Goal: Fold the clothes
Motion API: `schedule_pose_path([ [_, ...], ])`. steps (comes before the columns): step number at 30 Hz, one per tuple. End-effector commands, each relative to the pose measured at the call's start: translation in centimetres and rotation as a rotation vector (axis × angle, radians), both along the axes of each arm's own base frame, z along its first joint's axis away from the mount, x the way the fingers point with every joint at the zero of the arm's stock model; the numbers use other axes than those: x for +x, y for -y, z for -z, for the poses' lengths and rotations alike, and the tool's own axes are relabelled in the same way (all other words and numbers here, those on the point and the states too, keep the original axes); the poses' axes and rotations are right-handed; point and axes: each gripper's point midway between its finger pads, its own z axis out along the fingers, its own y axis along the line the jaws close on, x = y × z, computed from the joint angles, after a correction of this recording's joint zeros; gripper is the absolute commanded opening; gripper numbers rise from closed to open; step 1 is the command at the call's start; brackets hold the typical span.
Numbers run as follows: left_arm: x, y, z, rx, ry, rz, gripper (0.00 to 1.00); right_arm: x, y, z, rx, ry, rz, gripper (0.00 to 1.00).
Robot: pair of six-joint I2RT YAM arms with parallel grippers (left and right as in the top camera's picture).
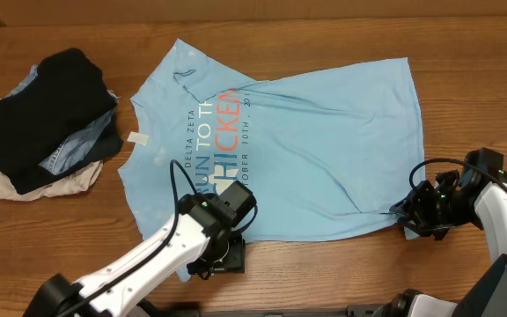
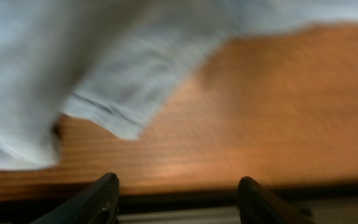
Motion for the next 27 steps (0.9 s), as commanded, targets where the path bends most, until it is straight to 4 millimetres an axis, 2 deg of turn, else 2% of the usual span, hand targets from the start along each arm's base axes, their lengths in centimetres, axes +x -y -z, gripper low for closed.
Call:
schedule_pose_path([
  [1, 1.5, -1.7, 1.5, 0.136, 0.066, -0.061, 0.67, 0.7, 0.2, -0.8, -0.011, 0.037, -0.005, 0.33],
  [6, 1.5, -0.7, 3.7, 0.120, 0.007, 0.012, 0.68, 0.7, 0.2, -0.8, -0.011, 0.037, -0.005, 0.33],
  [8, 1.2, -1.0, 4.9, 0.148, -0.029, 0.044, 0.72, 0.7, 0.2, -0.8, -0.010, 0.037, -0.005, 0.33],
  [10, 1.2, -1.2, 5.9, 0.158, -0.051, 0.070, 0.71, 0.6, 0.1, -0.8, -0.007, 0.031, -0.005, 0.33],
  [13, 1.1, -0.9, 6.5, 0.137, -0.077, 0.079, 0.57, 0.3, 0.0, -0.8, -0.002, 0.018, -0.005, 0.33],
  [14, 1.1, -0.9, 6.4, 0.136, -0.080, 0.082, 0.47, 0.3, 0.0, -0.8, -0.002, 0.017, -0.005, 0.33],
  [16, 0.9, -0.9, 6.4, 0.128, -0.088, 0.089, 0.12, 0.3, 0.0, -0.8, -0.002, 0.017, -0.005, 0.33],
  [17, 0.8, -0.9, 6.3, 0.128, -0.094, 0.088, 0.05, 0.2, -0.1, -0.8, 0.000, 0.013, -0.005, 0.33],
  [21, 0.6, -0.9, 5.1, 0.132, -0.116, 0.086, 0.04, -1.0, 0.3, -0.5, -0.031, -0.053, 0.011, 0.33],
  [24, 1.3, -0.5, 2.2, 0.115, -0.078, 0.087, 0.04, -1.5, 1.0, -0.2, -0.069, -0.110, 0.078, 0.34],
  [27, 2.4, -0.5, -0.5, 0.104, 0.000, 0.087, 0.04, -1.5, 1.0, -0.2, -0.066, -0.125, 0.109, 0.40],
])
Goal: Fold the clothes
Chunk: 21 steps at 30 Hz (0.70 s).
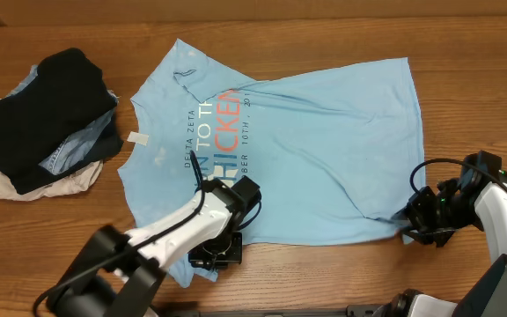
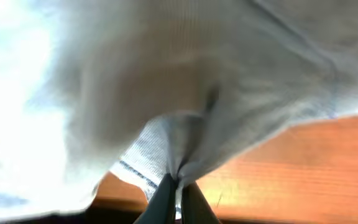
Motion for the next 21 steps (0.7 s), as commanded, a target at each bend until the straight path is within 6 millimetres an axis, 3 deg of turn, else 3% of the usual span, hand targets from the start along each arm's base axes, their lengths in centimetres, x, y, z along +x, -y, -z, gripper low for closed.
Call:
schedule_pose_path([
  [1, 2.6, 0.9, -4.0, -0.062, 0.146, 0.026, 0.04, 0.3, 0.6, -0.4, -0.036, -0.008, 0.056, 0.41],
  [6, 3.9, 0.7, -7.0, -0.121, 0.249, -0.007, 0.04, -1.3, -0.2, 0.9, -0.014, -0.079, 0.105, 0.42],
  [9, 3.7, 0.2, -7.4, -0.115, 0.254, -0.015, 0.04, -2.5, -0.4, 2.2, -0.021, -0.118, 0.132, 0.61],
  [13, 3.2, -1.7, -7.6, -0.036, 0.232, -0.062, 0.04, -4.3, -0.6, 3.5, -0.042, -0.177, 0.147, 0.62],
  [21, 4.2, -3.4, -8.7, -0.047, 0.287, -0.138, 0.04, -4.6, -0.6, 4.4, -0.053, -0.177, 0.164, 0.58],
])
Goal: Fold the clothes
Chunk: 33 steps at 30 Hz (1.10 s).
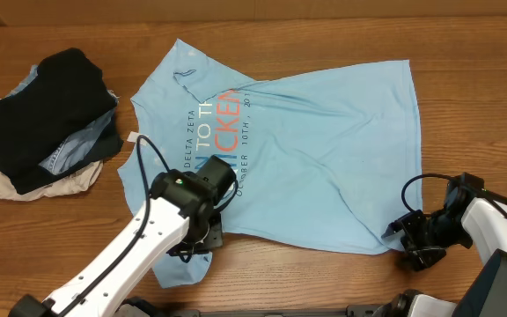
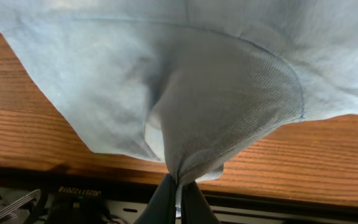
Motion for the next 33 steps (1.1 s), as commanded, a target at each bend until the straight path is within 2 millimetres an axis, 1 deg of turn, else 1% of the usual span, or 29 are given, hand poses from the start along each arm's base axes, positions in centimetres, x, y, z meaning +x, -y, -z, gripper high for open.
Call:
schedule_pose_path([
  [1, 1.2, -0.7, -1.4, -0.007, 0.085, -0.023, 0.04, -0.6, 0.8, 0.9, -0.065, -0.019, 0.027, 0.58],
  [4, 1.2, -0.8, -1.7, -0.011, 0.097, -0.025, 0.04, -1.1, 2.1, 1.5, -0.149, -0.048, 0.038, 0.58],
  [6, 1.2, -0.8, -1.8, -0.012, 0.098, -0.024, 0.04, -0.8, 2.3, 1.6, -0.158, -0.039, 0.039, 0.58],
  [8, 1.2, -0.8, -1.8, -0.012, 0.099, -0.021, 0.04, -0.8, 2.5, 1.7, -0.173, -0.048, 0.069, 0.53],
  [9, 1.2, -0.8, -1.8, -0.012, 0.099, -0.021, 0.04, -0.5, 2.7, 1.7, -0.184, -0.040, 0.085, 0.47],
  [11, 1.1, -0.8, -1.8, -0.012, 0.098, -0.021, 0.04, 0.4, 3.2, 1.8, -0.205, -0.012, 0.098, 0.40],
  [12, 1.1, -0.8, -1.8, -0.013, 0.097, -0.015, 0.04, 0.6, 3.5, 1.7, -0.217, -0.005, 0.100, 0.34],
  [13, 1.1, -0.8, -1.8, -0.013, 0.097, -0.014, 0.04, 0.8, 3.9, 1.6, -0.234, -0.002, 0.101, 0.23],
  [14, 1.1, -0.9, -1.8, -0.012, 0.096, -0.014, 0.04, 1.1, 4.3, 1.4, -0.255, 0.001, 0.098, 0.15],
  [15, 1.1, -0.9, -1.8, -0.011, 0.095, -0.013, 0.04, 1.5, 4.6, 1.1, -0.264, 0.011, 0.098, 0.04],
  [17, 1.1, -0.9, -1.8, -0.012, 0.096, -0.013, 0.04, 2.4, 5.0, 0.2, -0.268, 0.026, 0.100, 0.04],
  [21, 1.5, -0.7, -2.2, -0.020, 0.108, 0.001, 0.04, 4.2, 5.8, -2.3, -0.276, 0.078, 0.020, 0.04],
  [23, 1.9, -0.4, -2.8, -0.032, 0.127, 0.020, 0.04, 4.7, 6.0, -3.5, -0.276, 0.089, -0.003, 0.11],
  [24, 2.2, -0.3, -3.1, -0.037, 0.136, 0.027, 0.04, 4.9, 6.0, -3.9, -0.273, 0.095, -0.018, 0.11],
  [26, 2.8, 0.0, -3.8, -0.048, 0.161, 0.046, 0.04, 5.0, 5.9, -4.1, -0.265, 0.106, -0.045, 0.04],
  [29, 3.9, 0.3, -4.5, -0.053, 0.208, 0.073, 0.04, 5.4, 5.8, -4.1, -0.256, 0.126, -0.046, 0.04],
  [32, 5.7, 0.9, -4.9, -0.066, 0.286, 0.144, 0.04, 7.9, 5.3, -4.4, -0.211, 0.247, -0.059, 0.04],
  [33, 6.9, 1.2, -5.0, -0.067, 0.333, 0.163, 0.04, 9.0, 5.1, -4.6, -0.198, 0.300, -0.054, 0.04],
])
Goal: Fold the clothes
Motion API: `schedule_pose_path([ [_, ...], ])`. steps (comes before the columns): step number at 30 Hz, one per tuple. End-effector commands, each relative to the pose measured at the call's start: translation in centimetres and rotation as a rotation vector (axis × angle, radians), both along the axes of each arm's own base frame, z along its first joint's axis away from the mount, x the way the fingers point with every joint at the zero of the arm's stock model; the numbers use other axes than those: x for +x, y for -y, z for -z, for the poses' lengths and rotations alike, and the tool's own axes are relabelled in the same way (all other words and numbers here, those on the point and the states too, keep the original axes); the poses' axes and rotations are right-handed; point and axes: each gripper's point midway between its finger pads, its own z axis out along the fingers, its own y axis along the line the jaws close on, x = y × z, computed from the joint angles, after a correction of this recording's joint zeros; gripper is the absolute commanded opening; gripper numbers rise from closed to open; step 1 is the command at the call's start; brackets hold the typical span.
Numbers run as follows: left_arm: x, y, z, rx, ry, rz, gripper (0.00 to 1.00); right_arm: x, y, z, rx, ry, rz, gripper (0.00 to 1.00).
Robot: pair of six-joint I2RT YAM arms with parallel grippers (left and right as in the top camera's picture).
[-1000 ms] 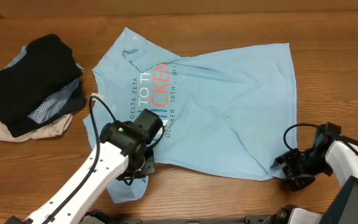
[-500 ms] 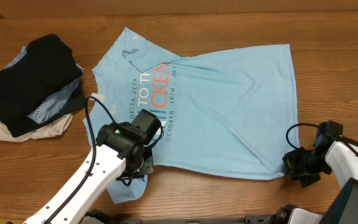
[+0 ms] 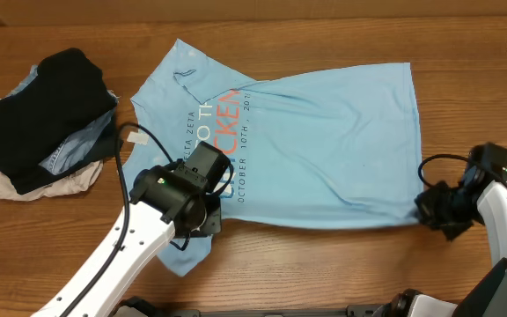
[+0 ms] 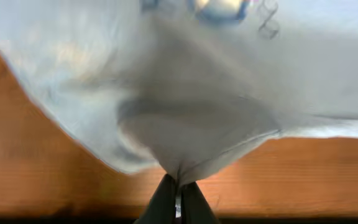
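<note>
A light blue T-shirt [image 3: 315, 141] with red and white lettering lies spread across the middle of the wooden table [image 3: 324, 264]. My left gripper [image 4: 178, 186] is shut on a pinch of the shirt's fabric [image 4: 197, 124] near its lower left sleeve, and in the overhead view it [image 3: 202, 220] sits under the left arm's wrist. My right gripper [image 3: 431, 211] is at the shirt's lower right hem corner, which is drawn out taut toward it; its fingers are too dark and small to read.
A pile of dark, denim and beige clothes [image 3: 42, 123] lies at the table's left end. The table's front edge runs just below both arms. A black cable loops above the left wrist [image 3: 135, 145].
The right gripper has moved right and up with the hem corner, and the lower hem now lies straighter. The left gripper, still shut on the fabric, has shifted slightly up and left.
First my left gripper stood open at the shirt's lower left edge, the right one at the lower right corner. Then the left was shut on the fabric. Both later sat lower with the hem slack and slanted; now the hem is stretched out flatter.
</note>
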Motion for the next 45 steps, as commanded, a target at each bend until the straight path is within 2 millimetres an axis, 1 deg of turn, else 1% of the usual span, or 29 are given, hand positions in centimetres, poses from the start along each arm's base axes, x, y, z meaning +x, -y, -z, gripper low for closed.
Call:
schedule_pose_path([
  [1, 3.5, 0.7, -1.4, -0.001, 0.162, 0.103, 0.04, 3.4, -0.5, -1.2, 0.045, 0.152, -0.036, 0.04],
  [2, 4.1, 1.0, -1.3, -0.004, 0.176, 0.119, 0.04, 3.9, -0.4, -1.3, 0.045, 0.175, -0.024, 0.04],
  [4, 4.6, 0.8, -0.9, 0.023, 0.180, 0.121, 0.04, 4.9, -0.1, -1.5, 0.034, 0.215, -0.019, 0.04],
  [6, 5.5, 0.4, 0.0, 0.074, 0.181, 0.122, 0.04, 5.9, 0.1, -1.7, 0.037, 0.259, -0.010, 0.04],
  [8, 6.6, 0.7, 0.7, 0.082, 0.188, 0.148, 0.04, 7.1, 0.0, -2.1, 0.046, 0.313, -0.017, 0.04],
  [10, 7.6, 0.7, 1.6, 0.087, 0.184, 0.140, 0.04, 8.2, 0.0, -2.4, 0.059, 0.359, -0.013, 0.04],
  [13, 9.0, 0.3, 2.8, 0.092, 0.183, 0.112, 0.04, 9.2, 0.0, -1.9, 0.064, 0.374, -0.006, 0.04],
  [15, 10.1, -0.1, 3.5, 0.092, 0.190, 0.093, 0.04, 9.5, -0.4, -1.2, 0.071, 0.364, -0.021, 0.04],
  [18, 11.7, -0.7, 3.6, 0.086, 0.227, 0.084, 0.04, 10.7, -1.2, 0.0, 0.076, 0.366, -0.057, 0.04],
  [19, 12.6, -0.8, 3.3, 0.077, 0.259, 0.078, 0.04, 11.2, -1.3, 0.2, 0.072, 0.380, -0.069, 0.04],
  [21, 14.1, -0.5, 2.8, 0.055, 0.319, 0.062, 0.05, 12.1, -1.2, -0.1, 0.058, 0.418, -0.078, 0.04],
  [22, 14.9, -0.2, 2.4, 0.040, 0.355, 0.059, 0.13, 12.7, -1.0, -0.4, 0.048, 0.444, -0.081, 0.38],
  [23, 15.1, -0.1, 2.3, 0.038, 0.365, 0.063, 0.17, 12.8, -0.9, -0.4, 0.046, 0.450, -0.081, 0.64],
  [24, 15.2, -0.1, 2.2, 0.041, 0.370, 0.071, 0.39, 12.9, -1.2, -0.6, 0.060, 0.459, -0.086, 0.77],
  [25, 15.2, -0.3, 2.3, 0.046, 0.366, 0.070, 0.62, 13.0, -1.8, -0.8, 0.096, 0.473, -0.094, 0.80],
  [26, 14.9, -0.7, 2.3, 0.052, 0.350, 0.063, 0.69, 13.1, -2.2, -1.0, 0.123, 0.481, -0.100, 0.80],
  [27, 14.5, -1.1, 2.3, 0.051, 0.323, 0.058, 0.69, 13.0, -2.9, -1.2, 0.160, 0.488, -0.114, 0.80],
  [28, 13.7, -1.2, 2.3, 0.033, 0.277, 0.057, 0.67, 12.8, -3.4, -1.3, 0.191, 0.485, -0.117, 0.80],
  [29, 12.4, -0.7, 2.3, -0.010, 0.214, 0.067, 0.65, 12.4, -4.1, -1.4, 0.229, 0.479, -0.125, 0.80],
  [31, 8.7, 1.8, 2.6, -0.171, 0.045, 0.099, 0.61, 11.7, -4.4, -1.2, 0.251, 0.449, -0.122, 0.80],
  [32, 6.9, 2.8, 2.8, -0.223, -0.027, 0.113, 0.62, 11.4, -4.6, -1.1, 0.254, 0.437, -0.127, 0.81],
  [33, 6.1, 2.8, 3.1, -0.210, -0.058, 0.104, 0.63, 11.3, -4.6, -1.1, 0.255, 0.433, -0.135, 0.81],
  [34, 5.4, 2.4, 3.4, -0.181, -0.080, 0.090, 0.66, 11.2, -4.7, -1.0, 0.257, 0.427, -0.133, 0.81],
  [36, 4.2, 1.9, 4.7, -0.126, -0.111, 0.073, 0.67, 10.9, -4.7, -0.9, 0.262, 0.416, -0.131, 0.81],
  [38, 3.1, 1.6, 6.0, -0.085, -0.137, 0.067, 0.63, 10.8, -4.8, -0.9, 0.264, 0.410, -0.130, 0.82],
  [40, 2.0, 1.1, 7.2, -0.038, -0.161, 0.037, 0.61, 10.8, -4.8, -0.9, 0.265, 0.409, -0.129, 0.82],
  [42, 1.3, 0.1, 8.2, 0.025, -0.181, -0.017, 0.58, 10.8, -4.8, -0.9, 0.265, 0.409, -0.129, 0.82],
  [45, 0.9, -1.0, 9.6, 0.085, -0.190, -0.074, 0.56, 10.7, -4.8, -0.9, 0.266, 0.407, -0.129, 0.82],
])
